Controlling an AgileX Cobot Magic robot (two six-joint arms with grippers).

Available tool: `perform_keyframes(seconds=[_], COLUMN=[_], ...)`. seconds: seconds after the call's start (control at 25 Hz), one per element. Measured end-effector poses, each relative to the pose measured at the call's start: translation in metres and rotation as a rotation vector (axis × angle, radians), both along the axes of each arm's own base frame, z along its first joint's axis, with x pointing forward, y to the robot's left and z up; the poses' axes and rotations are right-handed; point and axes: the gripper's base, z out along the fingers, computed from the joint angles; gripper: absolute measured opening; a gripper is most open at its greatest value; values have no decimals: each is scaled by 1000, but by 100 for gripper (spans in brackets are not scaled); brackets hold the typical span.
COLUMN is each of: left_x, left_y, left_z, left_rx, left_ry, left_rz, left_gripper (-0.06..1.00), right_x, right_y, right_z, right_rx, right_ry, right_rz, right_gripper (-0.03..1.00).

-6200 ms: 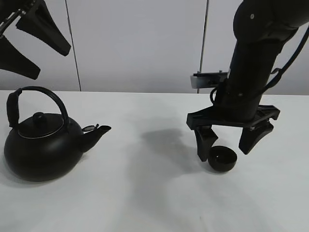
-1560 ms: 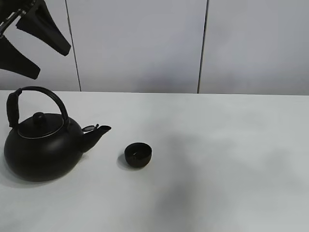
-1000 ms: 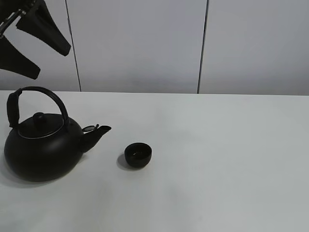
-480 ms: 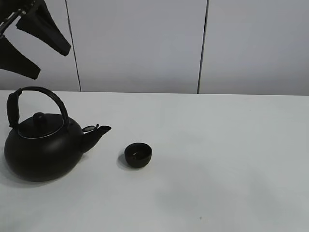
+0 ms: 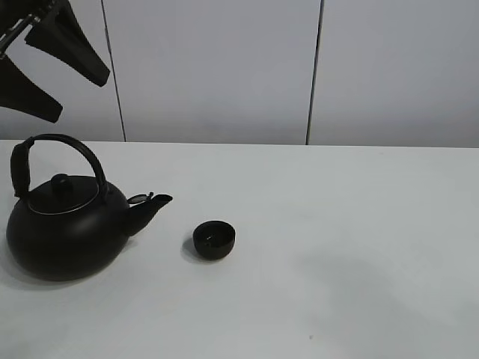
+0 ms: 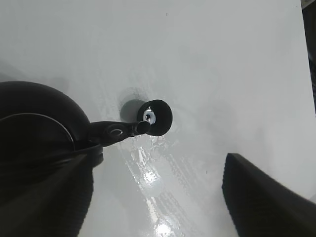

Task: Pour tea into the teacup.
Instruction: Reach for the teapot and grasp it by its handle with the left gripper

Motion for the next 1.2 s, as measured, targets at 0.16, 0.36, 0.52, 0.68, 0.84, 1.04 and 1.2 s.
perform_keyframes(seconds=[0.16, 0.36, 0.52, 0.68, 0.84, 1.04, 1.2], left_x=[0, 1, 1, 1, 1, 1, 1], left_y=[0, 0, 0, 0, 0, 0, 0], left_z=[0, 0, 0, 0, 0, 0, 0], left_rx=[1, 1, 2, 2, 2, 2, 2], left_ry=[-3, -6, -8, -8, -10, -10, -10], left_rz=[3, 6, 7, 8, 9, 9, 9], left_gripper=[53, 53, 53, 53, 53, 53, 53], right_x=[4, 5, 5, 5, 5, 5, 5], right_y=[0, -1, -1, -2, -2, -2, -2], right_z=[-6, -6, -5, -5, -5, -5, -5], right_rx=[16, 19, 23, 32, 35, 38, 38], right_ry=[-3, -6, -11, -13, -15, -15, -15], right_rz=[-8, -5, 59, 94, 89, 88, 88], right_gripper=[53, 53, 53, 53, 53, 53, 53])
